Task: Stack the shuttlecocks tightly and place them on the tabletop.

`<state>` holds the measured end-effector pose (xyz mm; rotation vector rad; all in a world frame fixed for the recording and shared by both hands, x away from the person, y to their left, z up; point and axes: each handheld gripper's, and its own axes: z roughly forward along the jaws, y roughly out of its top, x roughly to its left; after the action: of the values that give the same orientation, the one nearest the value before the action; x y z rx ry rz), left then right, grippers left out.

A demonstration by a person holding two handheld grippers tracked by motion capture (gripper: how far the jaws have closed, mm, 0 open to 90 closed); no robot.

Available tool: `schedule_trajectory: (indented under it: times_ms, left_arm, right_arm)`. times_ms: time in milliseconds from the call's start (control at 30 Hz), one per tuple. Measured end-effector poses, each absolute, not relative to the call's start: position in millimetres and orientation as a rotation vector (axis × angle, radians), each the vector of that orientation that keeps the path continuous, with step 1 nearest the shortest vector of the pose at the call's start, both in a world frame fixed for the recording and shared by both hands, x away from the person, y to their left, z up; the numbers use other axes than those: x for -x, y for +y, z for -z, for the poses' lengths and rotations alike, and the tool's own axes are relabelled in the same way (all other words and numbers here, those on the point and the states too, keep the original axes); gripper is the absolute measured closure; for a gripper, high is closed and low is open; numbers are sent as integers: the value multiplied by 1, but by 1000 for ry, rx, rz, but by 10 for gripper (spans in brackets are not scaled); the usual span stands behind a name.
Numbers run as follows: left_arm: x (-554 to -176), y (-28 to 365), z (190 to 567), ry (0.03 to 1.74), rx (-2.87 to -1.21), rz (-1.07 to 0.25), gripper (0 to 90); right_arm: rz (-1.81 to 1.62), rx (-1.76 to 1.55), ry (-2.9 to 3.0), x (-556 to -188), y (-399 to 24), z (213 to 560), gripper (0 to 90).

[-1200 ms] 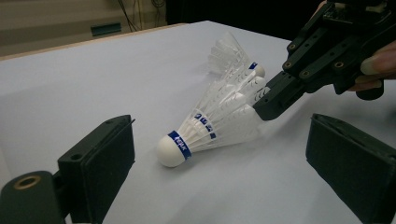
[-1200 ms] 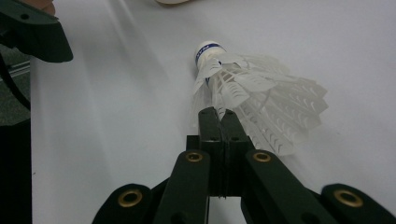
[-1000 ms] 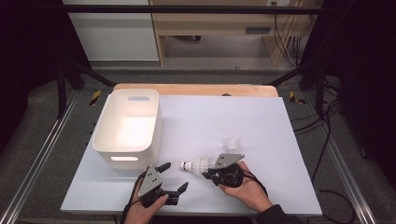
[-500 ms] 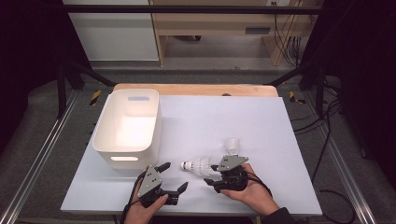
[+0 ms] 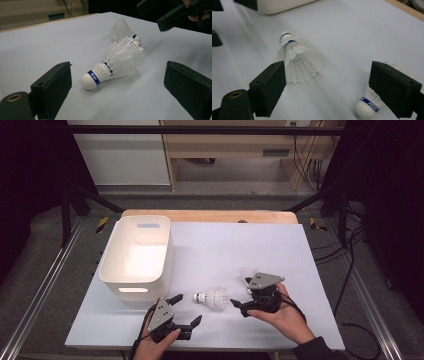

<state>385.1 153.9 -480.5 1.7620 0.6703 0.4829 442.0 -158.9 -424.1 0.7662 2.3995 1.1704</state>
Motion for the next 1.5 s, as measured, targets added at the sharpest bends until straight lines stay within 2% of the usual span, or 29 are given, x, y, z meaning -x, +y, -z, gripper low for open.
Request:
schedule_trajectory:
  times_ms: [233,433,600,933,1500]
  left_arm:
    - [-385,153,481,667,-1765,-481,77]
    - [-385,153,481,665,-1766,-480,77]
    - [-384,152,481,665,-1767,-476,77]
    - [-384,152,481,662,-1769,-476,77]
    - [-384,150,481,658,-1777,-474,76]
  right_arm:
    - [-1141,-819,2365,-476,-166,416,168]
    - [-1064,-879,2377,-510,-165,424,180]
    - [-1012,-903,2414,-524,-163,434,188]
    - [-942,-876,2488,-531,-163,442,285]
    - [-877,-810,2549,-508,-172,427,446]
